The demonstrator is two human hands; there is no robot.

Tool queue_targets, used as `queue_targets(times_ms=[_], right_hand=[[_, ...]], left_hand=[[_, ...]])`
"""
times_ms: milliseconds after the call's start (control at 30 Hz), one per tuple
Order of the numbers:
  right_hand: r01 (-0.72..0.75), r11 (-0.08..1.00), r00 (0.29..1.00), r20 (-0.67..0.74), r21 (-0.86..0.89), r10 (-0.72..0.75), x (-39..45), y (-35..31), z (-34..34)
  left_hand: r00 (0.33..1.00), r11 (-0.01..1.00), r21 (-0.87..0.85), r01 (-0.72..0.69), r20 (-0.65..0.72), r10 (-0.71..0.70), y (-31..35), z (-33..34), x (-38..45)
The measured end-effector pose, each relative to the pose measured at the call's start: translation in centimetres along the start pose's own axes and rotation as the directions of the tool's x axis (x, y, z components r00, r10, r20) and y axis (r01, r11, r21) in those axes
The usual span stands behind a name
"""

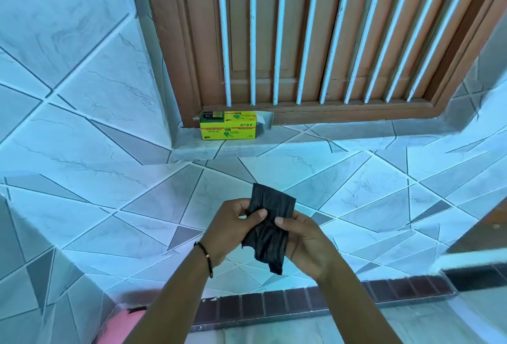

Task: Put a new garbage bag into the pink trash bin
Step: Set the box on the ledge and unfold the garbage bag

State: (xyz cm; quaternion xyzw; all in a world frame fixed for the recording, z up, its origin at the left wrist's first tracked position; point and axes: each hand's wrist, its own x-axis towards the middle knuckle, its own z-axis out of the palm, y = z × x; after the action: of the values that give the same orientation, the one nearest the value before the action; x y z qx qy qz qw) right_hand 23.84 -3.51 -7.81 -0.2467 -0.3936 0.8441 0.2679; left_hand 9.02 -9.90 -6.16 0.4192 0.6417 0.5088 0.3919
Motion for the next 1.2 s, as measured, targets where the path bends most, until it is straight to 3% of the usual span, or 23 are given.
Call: queue_targets(times_ms=[133, 267, 633, 933, 1200], right_hand=[[-0.045, 0.993, 0.998, 0.058, 0.111, 0.038, -0.1, 0.1, -0.3], [-0.056, 0.986, 0.998, 0.03, 0.157, 0.052, -0.4, 0.7, -0.7], [-0.034, 0.995, 0.998, -0.048, 0.089, 0.038, -2.0, -0.4, -3.6], [0.002, 0.999, 0.996, -0.093, 0.036, 0.001, -2.7, -2.1, -4.1], [-0.029, 0.999, 0.987, -0.159, -0.038, 0.023, -2.9, -3.5, -5.9]], left_hand=[[0.992, 1.0, -0.001, -0.027, -0.121, 0.026, -0.3, -0.9, -0.4], [0.986, 1.0, 0.021, -0.015, -0.166, 0.018, -1.0, -1.9, -0.8], [0.964, 0.992, -0.117, 0.038, -0.257, -0.068, -2.6, -4.9, -1.9], [0.953, 0.995, -0.082, 0.06, -0.293, -0.082, -2.5, -6.8, -1.9], [0.895, 0.992, -0.095, 0.08, -0.432, -0.114, -3.9, -9.8, -1.8]])
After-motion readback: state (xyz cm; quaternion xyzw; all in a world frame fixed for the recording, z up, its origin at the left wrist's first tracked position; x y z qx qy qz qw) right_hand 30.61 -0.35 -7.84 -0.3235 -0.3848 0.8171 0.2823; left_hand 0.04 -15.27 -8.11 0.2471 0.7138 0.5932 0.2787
